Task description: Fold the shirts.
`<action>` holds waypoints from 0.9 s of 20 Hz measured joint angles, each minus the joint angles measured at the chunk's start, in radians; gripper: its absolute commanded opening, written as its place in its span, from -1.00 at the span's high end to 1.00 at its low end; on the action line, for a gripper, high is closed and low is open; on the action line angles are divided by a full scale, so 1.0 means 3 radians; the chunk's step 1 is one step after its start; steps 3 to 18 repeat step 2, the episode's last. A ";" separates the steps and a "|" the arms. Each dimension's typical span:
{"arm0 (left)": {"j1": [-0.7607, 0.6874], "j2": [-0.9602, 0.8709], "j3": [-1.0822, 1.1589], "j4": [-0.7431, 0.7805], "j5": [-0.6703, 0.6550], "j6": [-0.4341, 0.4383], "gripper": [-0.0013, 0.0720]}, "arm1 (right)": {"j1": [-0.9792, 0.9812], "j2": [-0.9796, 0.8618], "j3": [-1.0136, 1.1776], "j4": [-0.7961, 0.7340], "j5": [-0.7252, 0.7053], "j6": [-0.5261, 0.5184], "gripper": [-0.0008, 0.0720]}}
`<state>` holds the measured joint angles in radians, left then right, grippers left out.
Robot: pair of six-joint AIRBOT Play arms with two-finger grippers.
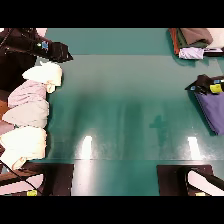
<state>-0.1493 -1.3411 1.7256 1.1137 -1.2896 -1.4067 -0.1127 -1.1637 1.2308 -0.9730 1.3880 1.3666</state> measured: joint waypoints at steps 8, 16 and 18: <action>0.0000 0.0000 0.0000 0.0000 0.0000 0.0000 0.91 | 0.0155 0.0003 0.0051 0.0005 0.0001 -0.0005 0.94; 0.0000 0.0000 0.0000 0.0000 0.0000 0.0000 0.91 | 0.0155 0.0003 0.0051 0.0005 0.0001 -0.0005 0.94; 0.0000 0.0000 0.0000 0.0000 0.0000 0.0000 0.91 | 0.0155 0.0003 0.0051 0.0005 0.0001 -0.0005 0.94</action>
